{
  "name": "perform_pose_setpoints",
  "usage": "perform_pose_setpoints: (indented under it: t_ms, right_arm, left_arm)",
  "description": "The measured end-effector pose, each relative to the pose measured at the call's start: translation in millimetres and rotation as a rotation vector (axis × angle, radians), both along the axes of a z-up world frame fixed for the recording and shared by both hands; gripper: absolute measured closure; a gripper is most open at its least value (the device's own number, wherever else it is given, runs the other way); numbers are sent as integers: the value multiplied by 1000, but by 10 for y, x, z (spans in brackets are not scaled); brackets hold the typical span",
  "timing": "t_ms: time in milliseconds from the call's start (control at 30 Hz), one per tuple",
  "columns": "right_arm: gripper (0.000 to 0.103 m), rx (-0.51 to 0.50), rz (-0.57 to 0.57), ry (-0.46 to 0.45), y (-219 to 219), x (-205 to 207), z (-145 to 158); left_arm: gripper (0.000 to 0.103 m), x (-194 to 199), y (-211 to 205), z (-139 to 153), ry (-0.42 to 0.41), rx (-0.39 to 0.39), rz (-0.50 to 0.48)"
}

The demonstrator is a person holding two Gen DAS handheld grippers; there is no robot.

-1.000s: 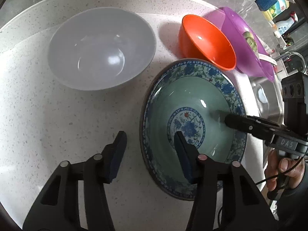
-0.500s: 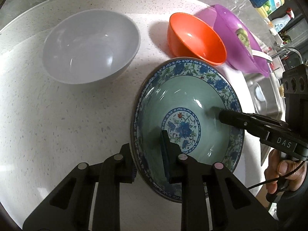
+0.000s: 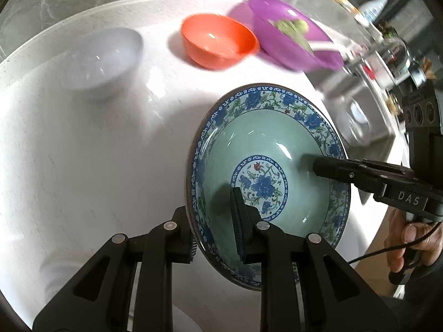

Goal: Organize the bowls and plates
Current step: 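Lift the green bowl with both grippers onto the stack and open both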

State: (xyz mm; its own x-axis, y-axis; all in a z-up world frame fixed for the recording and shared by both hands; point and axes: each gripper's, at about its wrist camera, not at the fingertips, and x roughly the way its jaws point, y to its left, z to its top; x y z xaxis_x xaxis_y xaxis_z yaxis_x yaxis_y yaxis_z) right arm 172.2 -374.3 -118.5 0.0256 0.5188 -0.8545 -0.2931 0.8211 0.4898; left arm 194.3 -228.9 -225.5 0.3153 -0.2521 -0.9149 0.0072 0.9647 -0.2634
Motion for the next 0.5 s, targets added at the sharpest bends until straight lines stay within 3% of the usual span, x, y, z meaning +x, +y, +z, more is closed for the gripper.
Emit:
perform_pose_setpoints:
  t_ms: [267,500]
  right_arm:
    - [93,-36,-53,85,-370,-517,-118]
    - [93,-45,-91,117,-535,-723,-194]
  left_arm:
    - [84,-518,-329,-206,50,17,-84]
    - [84,-683,-519,-298,67,31,-141]
